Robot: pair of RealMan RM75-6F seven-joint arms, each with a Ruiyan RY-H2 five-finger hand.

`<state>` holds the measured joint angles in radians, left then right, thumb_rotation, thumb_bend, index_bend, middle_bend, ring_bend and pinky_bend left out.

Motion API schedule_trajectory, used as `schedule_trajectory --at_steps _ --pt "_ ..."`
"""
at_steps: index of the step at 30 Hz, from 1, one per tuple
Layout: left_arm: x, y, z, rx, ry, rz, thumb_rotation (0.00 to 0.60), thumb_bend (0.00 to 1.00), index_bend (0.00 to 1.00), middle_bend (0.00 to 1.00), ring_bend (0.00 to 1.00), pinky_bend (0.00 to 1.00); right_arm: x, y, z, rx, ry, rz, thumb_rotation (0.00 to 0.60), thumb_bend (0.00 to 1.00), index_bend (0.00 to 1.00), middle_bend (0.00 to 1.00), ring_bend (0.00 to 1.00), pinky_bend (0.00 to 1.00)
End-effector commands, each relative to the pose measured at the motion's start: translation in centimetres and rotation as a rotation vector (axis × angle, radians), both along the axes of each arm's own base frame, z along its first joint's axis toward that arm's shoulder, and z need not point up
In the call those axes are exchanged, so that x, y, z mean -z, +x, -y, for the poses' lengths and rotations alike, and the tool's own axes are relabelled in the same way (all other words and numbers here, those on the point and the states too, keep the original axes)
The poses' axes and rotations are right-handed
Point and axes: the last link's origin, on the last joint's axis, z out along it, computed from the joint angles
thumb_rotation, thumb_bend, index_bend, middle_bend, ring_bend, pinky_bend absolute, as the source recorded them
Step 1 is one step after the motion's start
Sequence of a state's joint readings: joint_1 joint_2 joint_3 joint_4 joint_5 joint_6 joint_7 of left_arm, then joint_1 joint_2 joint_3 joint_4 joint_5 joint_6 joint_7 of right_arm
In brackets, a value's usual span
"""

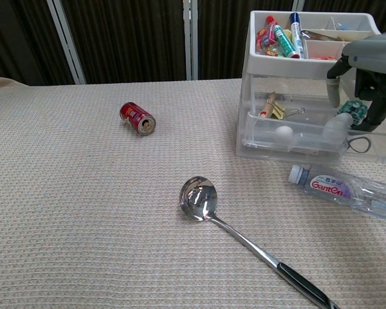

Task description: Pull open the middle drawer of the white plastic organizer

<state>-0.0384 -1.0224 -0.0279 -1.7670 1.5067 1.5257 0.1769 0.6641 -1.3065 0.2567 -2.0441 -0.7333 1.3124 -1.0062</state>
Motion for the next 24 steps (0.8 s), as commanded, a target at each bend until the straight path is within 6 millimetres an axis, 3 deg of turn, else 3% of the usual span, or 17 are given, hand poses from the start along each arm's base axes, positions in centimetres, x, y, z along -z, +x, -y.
schedule_trajectory --at_steps 1,5,12,19,24 --pt "0.0 0.0 0.0 -0.001 -0.002 0.001 0.600 0.05 0.00 0.00 0.00 0.00 0.3 -0.1 0.0 -0.002 0.009 0.003 0.600 0.13 0.54 0.99 0.99 0.71" --pt "0.0 0.0 -0.1 -0.001 -0.003 0.005 0.600 0.05 0.00 0.00 0.00 0.00 0.6 -0.2 0.2 -0.011 0.010 0.011 0.600 0.21 0.60 0.99 0.99 0.71" --pt "0.0 -0.1 -0.1 -0.004 -0.007 0.008 0.600 0.05 0.00 0.00 0.00 0.00 0.8 0.1 0.1 -0.051 0.003 0.040 0.600 0.27 0.66 0.99 0.99 0.71" --pt "0.0 -0.1 -0.2 -0.005 -0.007 0.010 0.600 0.05 0.00 0.00 0.00 0.00 0.9 0.3 -0.2 -0.068 0.003 0.049 0.600 0.28 0.66 0.99 0.99 0.71" --pt "-0.1 -0.1 -0.2 -0.005 -0.005 0.013 0.600 0.05 0.00 0.00 0.00 0.00 -0.1 0.8 -0.4 -0.091 -0.030 0.070 0.600 0.28 0.67 0.99 0.99 0.71"
